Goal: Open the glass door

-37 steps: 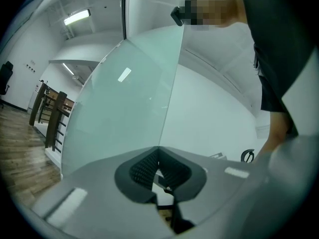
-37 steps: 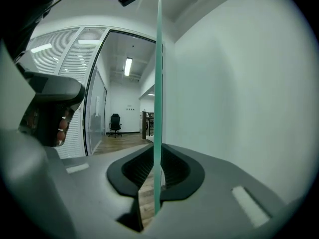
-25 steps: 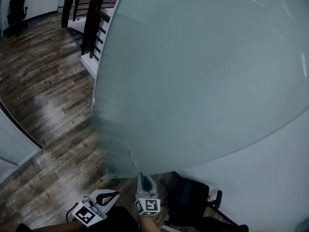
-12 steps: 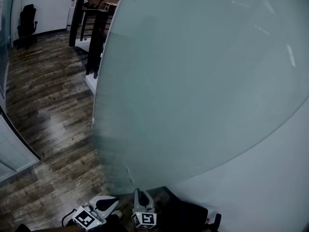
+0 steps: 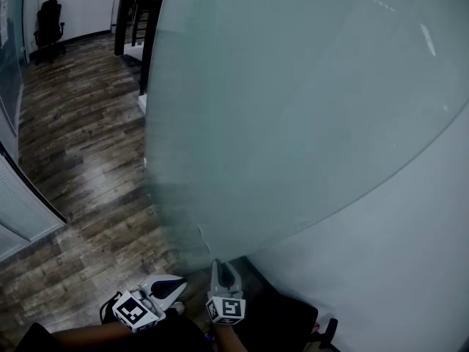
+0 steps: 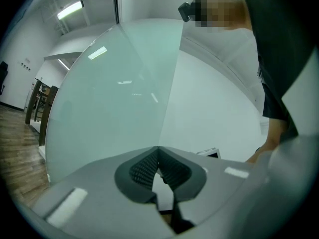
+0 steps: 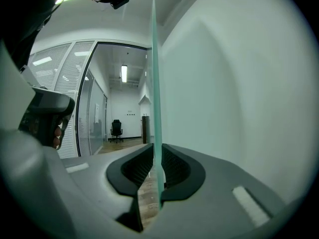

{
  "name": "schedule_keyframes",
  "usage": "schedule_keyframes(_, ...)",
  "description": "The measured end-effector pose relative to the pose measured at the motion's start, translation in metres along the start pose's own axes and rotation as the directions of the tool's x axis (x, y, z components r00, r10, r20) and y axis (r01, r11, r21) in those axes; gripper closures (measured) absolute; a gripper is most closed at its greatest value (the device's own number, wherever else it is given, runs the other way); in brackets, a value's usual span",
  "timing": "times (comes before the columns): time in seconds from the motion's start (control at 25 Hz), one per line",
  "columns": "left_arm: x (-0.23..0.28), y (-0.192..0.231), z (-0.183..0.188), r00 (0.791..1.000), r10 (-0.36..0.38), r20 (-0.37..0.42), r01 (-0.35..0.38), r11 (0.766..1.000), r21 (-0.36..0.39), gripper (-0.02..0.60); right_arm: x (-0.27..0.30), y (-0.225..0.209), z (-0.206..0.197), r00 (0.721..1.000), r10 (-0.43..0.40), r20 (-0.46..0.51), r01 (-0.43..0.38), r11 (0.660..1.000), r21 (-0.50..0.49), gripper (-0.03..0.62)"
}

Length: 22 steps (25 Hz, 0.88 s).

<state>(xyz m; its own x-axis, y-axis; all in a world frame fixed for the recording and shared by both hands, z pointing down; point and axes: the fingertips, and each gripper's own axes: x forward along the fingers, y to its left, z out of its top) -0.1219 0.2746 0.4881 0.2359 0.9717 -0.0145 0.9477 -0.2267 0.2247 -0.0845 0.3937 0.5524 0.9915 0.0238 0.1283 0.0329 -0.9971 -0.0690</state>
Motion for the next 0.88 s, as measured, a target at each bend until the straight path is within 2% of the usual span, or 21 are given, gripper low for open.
schedule_keyframes(0.2, 0.011, -0.005, -0.009, 0.999, 0.046, -0.020, -0.046, 0.999, -0.009, 0.581, 0.010, -0.029, 0.005, 1.000, 0.011, -0.008, -0.010, 1.000, 0.010, 0.537)
schedule_keyframes(0.32, 0.018, -0.007, -0.018, 0.998, 0.040, -0.037, -0.041, 0.999, -0.027, 0.581, 0.016, -0.046, 0.005, 1.000, 0.002, -0.007, -0.002, 1.000, 0.011, 0.536)
schedule_keyframes(0.56, 0.039, -0.021, -0.019, 0.998, -0.019, -0.055, 0.018, 0.999, -0.027, 0.581, 0.018, -0.070, 0.009, 1.000, -0.006, 0.002, 0.006, 1.000, 0.026, 0.530)
schedule_keyframes(0.72, 0.060, -0.024, -0.020, 0.994, -0.076, -0.074, 0.073, 0.996, -0.042, 0.581, 0.021, -0.087, 0.014, 0.999, -0.048, 0.014, 0.048, 0.998, 0.048, 0.522)
schedule_keyframes(0.88, 0.084, -0.018, -0.016, 0.990, -0.125, -0.068, 0.126, 0.992, 0.002, 0.581, 0.030, -0.100, 0.011, 0.997, -0.069, 0.022, 0.068, 0.997, 0.042, 0.519)
